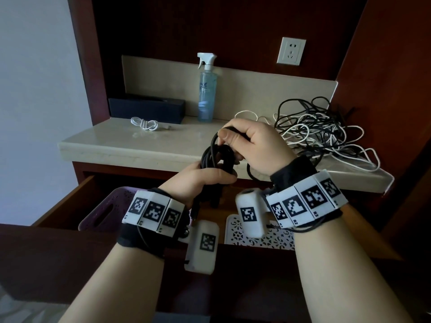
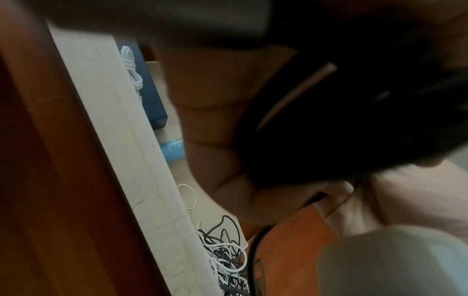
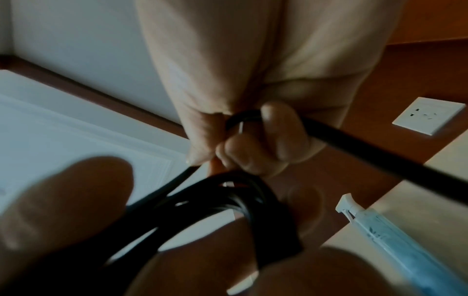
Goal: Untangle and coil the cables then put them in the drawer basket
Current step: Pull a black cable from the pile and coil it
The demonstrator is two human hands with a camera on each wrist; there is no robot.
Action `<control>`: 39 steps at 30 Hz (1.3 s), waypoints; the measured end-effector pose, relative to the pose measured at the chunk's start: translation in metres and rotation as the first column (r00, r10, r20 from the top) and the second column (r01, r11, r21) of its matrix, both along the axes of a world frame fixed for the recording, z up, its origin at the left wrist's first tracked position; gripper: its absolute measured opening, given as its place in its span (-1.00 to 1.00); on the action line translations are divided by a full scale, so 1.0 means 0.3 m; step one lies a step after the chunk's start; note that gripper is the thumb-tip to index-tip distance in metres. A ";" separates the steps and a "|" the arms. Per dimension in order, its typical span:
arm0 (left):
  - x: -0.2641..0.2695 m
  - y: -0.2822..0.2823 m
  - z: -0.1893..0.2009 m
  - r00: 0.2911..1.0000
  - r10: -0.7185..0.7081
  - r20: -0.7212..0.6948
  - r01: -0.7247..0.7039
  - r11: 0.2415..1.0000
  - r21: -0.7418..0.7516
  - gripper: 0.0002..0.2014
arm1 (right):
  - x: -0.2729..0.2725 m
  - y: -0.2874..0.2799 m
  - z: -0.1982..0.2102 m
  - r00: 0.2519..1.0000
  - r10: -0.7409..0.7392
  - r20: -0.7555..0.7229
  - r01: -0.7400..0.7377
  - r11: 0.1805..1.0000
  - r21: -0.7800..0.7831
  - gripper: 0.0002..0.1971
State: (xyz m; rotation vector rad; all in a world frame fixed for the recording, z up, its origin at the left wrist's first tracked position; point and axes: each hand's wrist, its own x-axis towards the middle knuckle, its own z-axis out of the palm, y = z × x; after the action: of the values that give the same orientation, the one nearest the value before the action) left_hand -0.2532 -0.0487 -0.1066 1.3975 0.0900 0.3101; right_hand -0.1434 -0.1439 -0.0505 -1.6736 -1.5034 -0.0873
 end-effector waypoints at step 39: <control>0.003 0.111 0.100 0.907 -0.124 0.403 0.220 0.955 -0.200 -0.41 | 0.156 0.039 0.095 0.972 -0.113 0.204 0.133 0.987 -0.087 -0.75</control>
State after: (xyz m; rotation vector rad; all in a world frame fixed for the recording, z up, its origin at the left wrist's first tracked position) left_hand -0.2522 -0.0152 -0.0766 1.0711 -0.3143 0.4070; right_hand -0.0965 -0.1323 -0.0218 -1.8848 -1.5710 -0.2563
